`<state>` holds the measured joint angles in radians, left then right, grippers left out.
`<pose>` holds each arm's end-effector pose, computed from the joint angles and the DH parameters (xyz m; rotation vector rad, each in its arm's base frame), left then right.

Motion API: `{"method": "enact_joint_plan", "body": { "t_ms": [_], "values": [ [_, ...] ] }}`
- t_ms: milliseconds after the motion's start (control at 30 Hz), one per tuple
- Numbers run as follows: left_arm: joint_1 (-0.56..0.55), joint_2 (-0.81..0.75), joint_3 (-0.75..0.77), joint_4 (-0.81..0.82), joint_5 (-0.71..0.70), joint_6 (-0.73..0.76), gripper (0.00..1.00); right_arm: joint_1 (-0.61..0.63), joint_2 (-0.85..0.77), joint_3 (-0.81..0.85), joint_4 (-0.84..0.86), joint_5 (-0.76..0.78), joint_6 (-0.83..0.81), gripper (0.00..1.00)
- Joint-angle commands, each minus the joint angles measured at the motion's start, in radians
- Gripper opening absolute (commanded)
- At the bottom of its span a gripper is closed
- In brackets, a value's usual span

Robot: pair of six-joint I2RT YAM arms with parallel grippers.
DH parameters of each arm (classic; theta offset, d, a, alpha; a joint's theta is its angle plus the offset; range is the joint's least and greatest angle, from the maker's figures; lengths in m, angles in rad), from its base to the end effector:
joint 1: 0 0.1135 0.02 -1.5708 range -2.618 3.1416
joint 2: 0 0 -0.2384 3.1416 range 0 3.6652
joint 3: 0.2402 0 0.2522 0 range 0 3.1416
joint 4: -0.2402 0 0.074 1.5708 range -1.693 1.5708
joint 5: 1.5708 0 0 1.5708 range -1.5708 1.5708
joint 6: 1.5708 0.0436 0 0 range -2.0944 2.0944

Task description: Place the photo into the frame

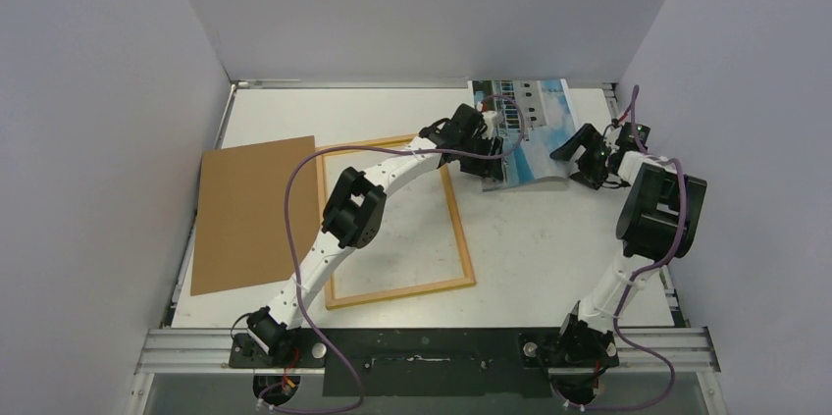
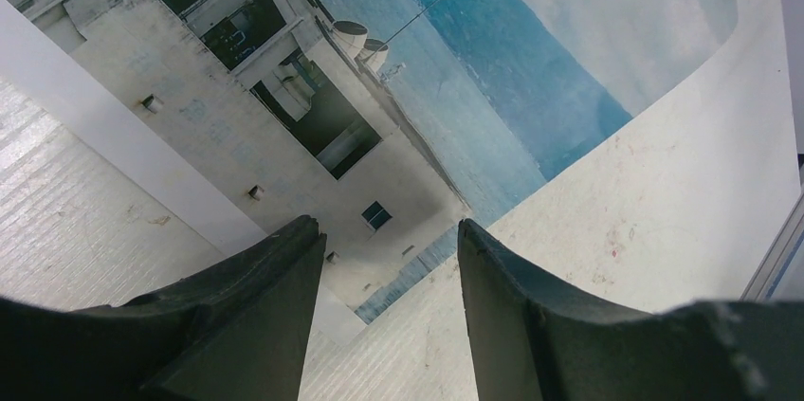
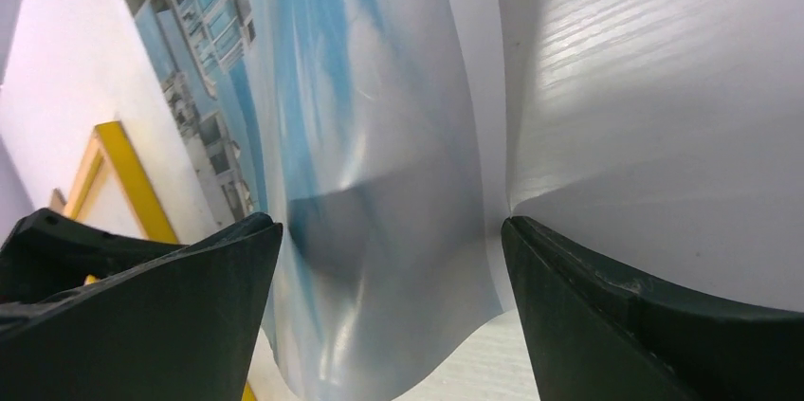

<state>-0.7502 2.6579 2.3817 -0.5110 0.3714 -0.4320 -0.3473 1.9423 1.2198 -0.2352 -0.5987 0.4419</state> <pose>0.4018 -0.3961 0.1341 0.5916 2.4541 -0.9721 0.3782 -0.1108 0.1287 0.7207 2.3529 0.7916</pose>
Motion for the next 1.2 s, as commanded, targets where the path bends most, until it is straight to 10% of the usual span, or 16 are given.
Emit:
{"method": "enact_joint_plan", "body": {
  "t_ms": [0,733,1167],
  "values": [
    [0.001,0.043,0.005,-0.118,-0.036,0.026,0.53,0.003,0.029,-0.113,0.087,-0.084,0.104,0.93],
    [0.0,0.06,-0.012,-0.179,-0.064,0.066,0.52,-0.012,0.144,-0.029,0.329,-0.119,0.212,1.0],
    [0.016,0.065,0.024,-0.213,-0.159,0.077,0.49,-0.113,0.065,-0.099,0.45,-0.339,0.25,0.87]
  ]
}}
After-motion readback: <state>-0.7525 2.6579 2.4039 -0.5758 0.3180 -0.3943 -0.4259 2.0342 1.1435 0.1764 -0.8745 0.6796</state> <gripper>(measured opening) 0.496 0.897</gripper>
